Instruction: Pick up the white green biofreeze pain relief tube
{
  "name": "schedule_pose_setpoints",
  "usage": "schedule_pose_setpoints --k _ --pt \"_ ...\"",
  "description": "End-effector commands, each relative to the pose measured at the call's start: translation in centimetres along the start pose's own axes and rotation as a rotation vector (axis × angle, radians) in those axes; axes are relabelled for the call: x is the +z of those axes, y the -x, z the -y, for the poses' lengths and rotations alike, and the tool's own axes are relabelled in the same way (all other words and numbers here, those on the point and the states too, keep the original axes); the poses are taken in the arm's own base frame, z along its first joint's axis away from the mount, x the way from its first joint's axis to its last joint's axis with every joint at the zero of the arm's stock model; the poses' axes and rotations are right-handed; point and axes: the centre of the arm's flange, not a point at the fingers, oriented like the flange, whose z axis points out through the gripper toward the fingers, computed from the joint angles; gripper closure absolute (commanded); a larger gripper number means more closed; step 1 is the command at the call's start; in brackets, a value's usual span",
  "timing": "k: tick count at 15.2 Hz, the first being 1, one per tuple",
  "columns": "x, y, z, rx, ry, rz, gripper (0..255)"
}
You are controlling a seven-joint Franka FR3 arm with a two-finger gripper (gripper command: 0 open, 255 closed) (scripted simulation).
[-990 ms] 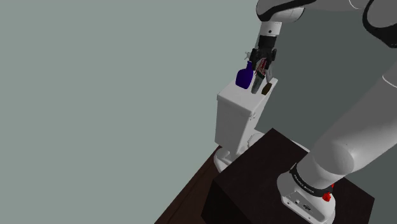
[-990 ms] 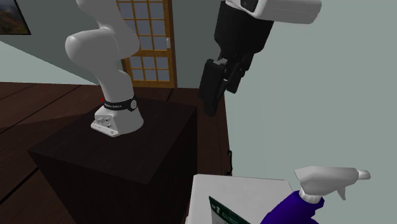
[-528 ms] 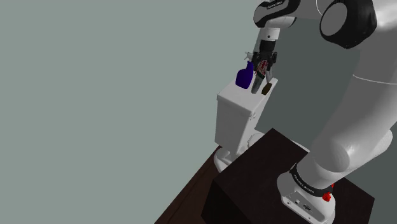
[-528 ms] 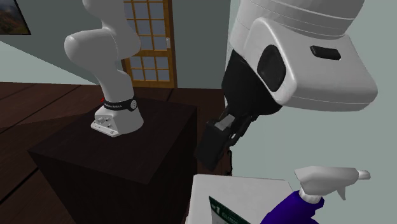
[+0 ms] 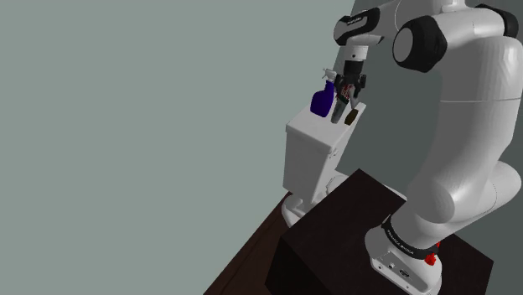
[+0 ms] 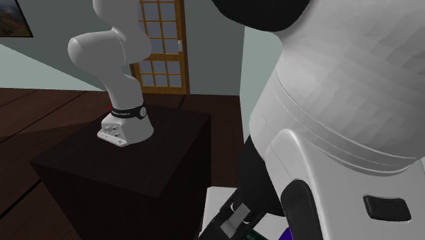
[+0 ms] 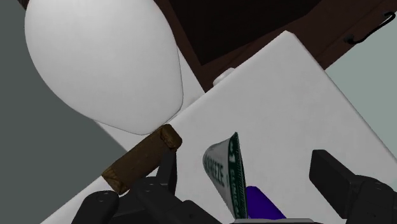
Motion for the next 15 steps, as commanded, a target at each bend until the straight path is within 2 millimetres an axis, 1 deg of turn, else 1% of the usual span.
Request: schedule_pose_setpoints --k 1,4,6,7,15 --pt "1.1 -0.4 -0.1 0.001 0.0 0.0 0" --pt "2.6 -0.9 -0.2 0.001 0.0 0.0 0" --pt "2.9 -1.0 -0.2 0.001 0.0 0.0 0" --pt "2.9 -1.0 -0.2 0.001 0.0 0.0 255" --pt "3.0 -1.0 -0.2 0.001 0.0 0.0 255"
